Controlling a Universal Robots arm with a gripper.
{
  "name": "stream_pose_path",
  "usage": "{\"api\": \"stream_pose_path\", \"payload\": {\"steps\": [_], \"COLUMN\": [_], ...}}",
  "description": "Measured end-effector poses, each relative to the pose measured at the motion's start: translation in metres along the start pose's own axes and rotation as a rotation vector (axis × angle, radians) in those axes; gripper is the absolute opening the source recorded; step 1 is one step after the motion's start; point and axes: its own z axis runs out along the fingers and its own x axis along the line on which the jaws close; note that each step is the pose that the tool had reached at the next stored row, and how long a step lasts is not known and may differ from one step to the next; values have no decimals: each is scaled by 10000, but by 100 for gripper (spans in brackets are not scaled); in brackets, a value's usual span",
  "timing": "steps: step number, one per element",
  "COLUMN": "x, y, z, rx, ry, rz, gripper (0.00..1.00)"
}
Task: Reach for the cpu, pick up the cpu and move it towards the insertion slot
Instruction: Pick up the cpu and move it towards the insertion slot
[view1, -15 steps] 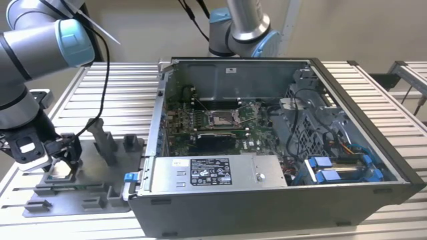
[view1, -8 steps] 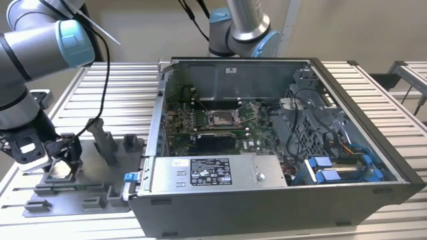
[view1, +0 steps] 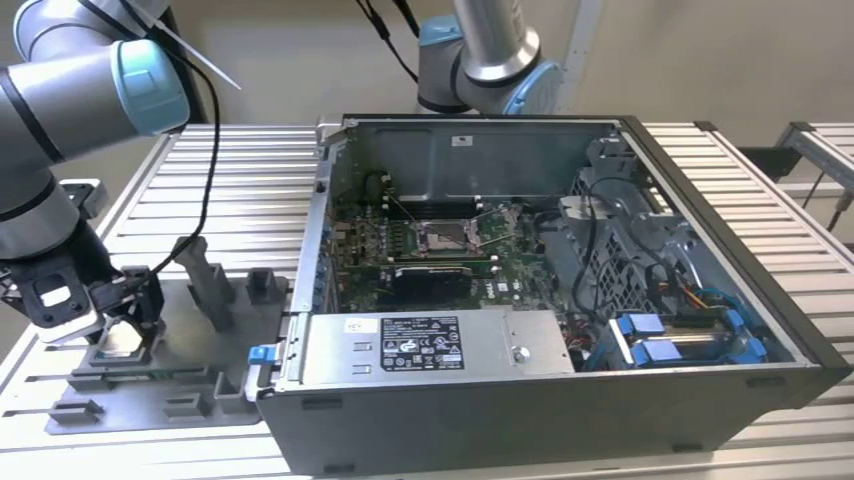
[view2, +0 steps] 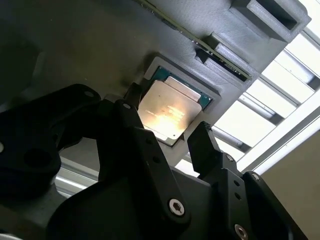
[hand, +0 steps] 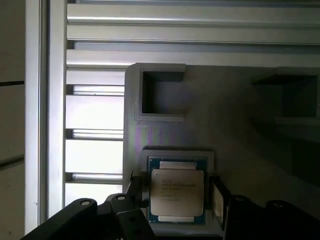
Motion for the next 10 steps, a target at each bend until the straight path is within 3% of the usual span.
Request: {"api": "stream_pose_path", "payload": {"steps": [3, 4, 10], "x": [0, 0, 0], "y": [0, 1, 1], "z": [0, 0, 1], "rx": [0, 0, 0], "ry": [0, 0, 1], "rz": [0, 0, 0], "gripper": [100, 0, 0]}}
